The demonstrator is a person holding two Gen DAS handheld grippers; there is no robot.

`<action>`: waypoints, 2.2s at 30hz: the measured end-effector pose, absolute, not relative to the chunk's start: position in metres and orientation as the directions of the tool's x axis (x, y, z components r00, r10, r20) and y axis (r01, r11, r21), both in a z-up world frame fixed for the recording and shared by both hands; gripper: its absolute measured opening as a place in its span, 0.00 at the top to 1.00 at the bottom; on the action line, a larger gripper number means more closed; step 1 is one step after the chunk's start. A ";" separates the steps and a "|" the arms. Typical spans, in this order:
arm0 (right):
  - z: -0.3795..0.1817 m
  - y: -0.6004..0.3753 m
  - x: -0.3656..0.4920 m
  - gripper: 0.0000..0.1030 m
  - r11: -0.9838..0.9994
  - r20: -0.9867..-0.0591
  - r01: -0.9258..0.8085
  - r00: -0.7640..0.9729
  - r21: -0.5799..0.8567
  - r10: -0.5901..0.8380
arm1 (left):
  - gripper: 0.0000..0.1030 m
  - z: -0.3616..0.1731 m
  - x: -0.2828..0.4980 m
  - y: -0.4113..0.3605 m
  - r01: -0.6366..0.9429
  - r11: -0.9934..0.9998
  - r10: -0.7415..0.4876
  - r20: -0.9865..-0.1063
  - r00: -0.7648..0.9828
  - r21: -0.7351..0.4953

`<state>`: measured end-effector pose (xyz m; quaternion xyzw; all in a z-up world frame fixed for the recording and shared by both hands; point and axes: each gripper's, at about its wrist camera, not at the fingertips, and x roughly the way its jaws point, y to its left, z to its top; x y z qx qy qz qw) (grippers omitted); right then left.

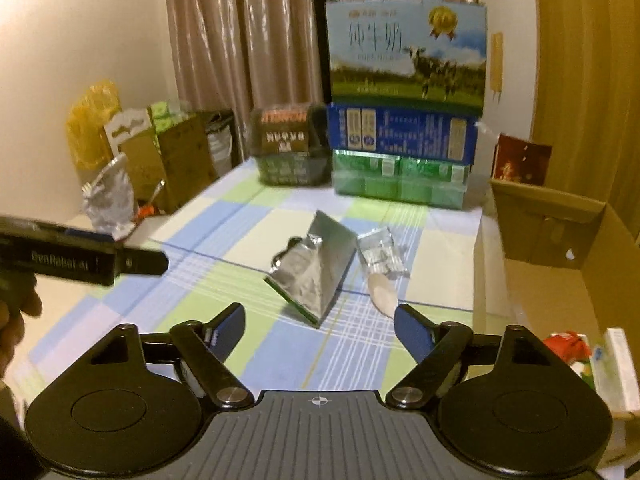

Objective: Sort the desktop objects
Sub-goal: 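Withdraw both open tools from the box back over the table, then grasp the silver foil bag with the left tool while the right tool grasps the wooden spoon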

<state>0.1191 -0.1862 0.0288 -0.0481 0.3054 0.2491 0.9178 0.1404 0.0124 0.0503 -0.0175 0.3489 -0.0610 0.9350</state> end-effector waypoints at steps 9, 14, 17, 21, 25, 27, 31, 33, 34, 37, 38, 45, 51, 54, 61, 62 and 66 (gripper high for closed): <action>-0.036 -0.180 0.176 0.38 0.879 -0.662 -0.476 0.658 0.004 0.360 | 0.12 0.002 0.204 0.005 0.151 0.983 -0.180 -0.669 0.721 -0.102; -0.052 -0.176 0.209 0.39 0.891 -0.676 -0.455 0.653 0.011 0.342 | 0.13 -0.026 0.239 -0.004 0.180 0.977 -0.211 -0.673 0.709 -0.117; -0.063 -0.172 0.226 0.39 0.887 -0.687 -0.461 0.645 -0.001 0.334 | 0.14 -0.034 0.257 -0.008 0.203 0.970 -0.241 -0.670 0.702 -0.136; -0.077 -0.170 0.243 0.41 0.895 -0.711 -0.445 0.636 -0.020 0.300 | 0.18 -0.044 0.276 -0.013 0.233 0.960 -0.274 -0.668 0.692 -0.153; -0.085 -0.170 0.252 0.42 0.901 -0.718 -0.433 0.637 -0.034 0.280 | 0.26 -0.055 0.290 -0.019 0.248 0.957 -0.282 -0.686 0.670 -0.152; -0.087 -0.170 0.255 0.42 0.904 -0.717 -0.426 0.642 -0.039 0.271 | 0.26 -0.057 0.295 -0.020 0.253 0.954 -0.292 -0.686 0.666 -0.160; -0.091 -0.173 0.263 0.43 0.914 -0.723 -0.404 0.643 -0.037 0.255 | 0.26 -0.063 0.302 -0.025 0.263 0.949 -0.308 -0.689 0.657 -0.174; -0.094 -0.175 0.267 0.45 0.919 -0.729 -0.393 0.637 -0.029 0.249 | 0.26 -0.066 0.305 -0.027 0.269 0.948 -0.308 -0.693 0.652 -0.169; -0.095 -0.176 0.268 0.46 0.921 -0.733 -0.388 0.634 -0.027 0.246 | 0.26 -0.066 0.307 -0.028 0.272 0.947 -0.312 -0.694 0.649 -0.172; -0.098 -0.177 0.269 0.49 0.922 -0.738 -0.387 0.629 -0.024 0.245 | 0.29 -0.069 0.311 -0.033 0.272 0.949 -0.302 -0.706 0.640 -0.160; -0.098 -0.176 0.268 0.50 0.921 -0.738 -0.389 0.629 -0.026 0.244 | 0.33 -0.071 0.312 -0.034 0.270 0.951 -0.296 -0.712 0.637 -0.154; -0.101 -0.174 0.274 0.53 0.915 -0.726 -0.402 0.635 -0.018 0.265 | 0.38 -0.076 0.315 -0.037 0.263 0.955 -0.281 -0.718 0.636 -0.141; -0.100 -0.170 0.277 0.70 0.907 -0.725 -0.420 0.627 -0.008 0.284 | 0.55 -0.079 0.316 -0.034 0.260 0.952 -0.293 -0.720 0.630 -0.160; -0.100 -0.170 0.278 0.84 0.910 -0.724 -0.414 0.629 -0.006 0.282 | 0.66 -0.078 0.317 -0.031 0.256 0.950 -0.302 -0.721 0.624 -0.177; -0.096 -0.173 0.272 0.94 0.918 -0.736 -0.396 0.616 0.020 0.282 | 0.78 -0.074 0.312 -0.028 0.258 0.942 -0.328 -0.742 0.585 -0.213; -0.095 -0.173 0.270 0.98 0.919 -0.738 -0.394 0.613 0.025 0.284 | 0.79 -0.073 0.309 -0.027 0.259 0.941 -0.330 -0.747 0.577 -0.216; -0.090 -0.171 0.253 1.00 0.912 -0.753 -0.409 0.590 0.033 0.292 | 0.80 -0.069 0.290 -0.024 0.279 0.936 -0.337 -0.773 0.538 -0.214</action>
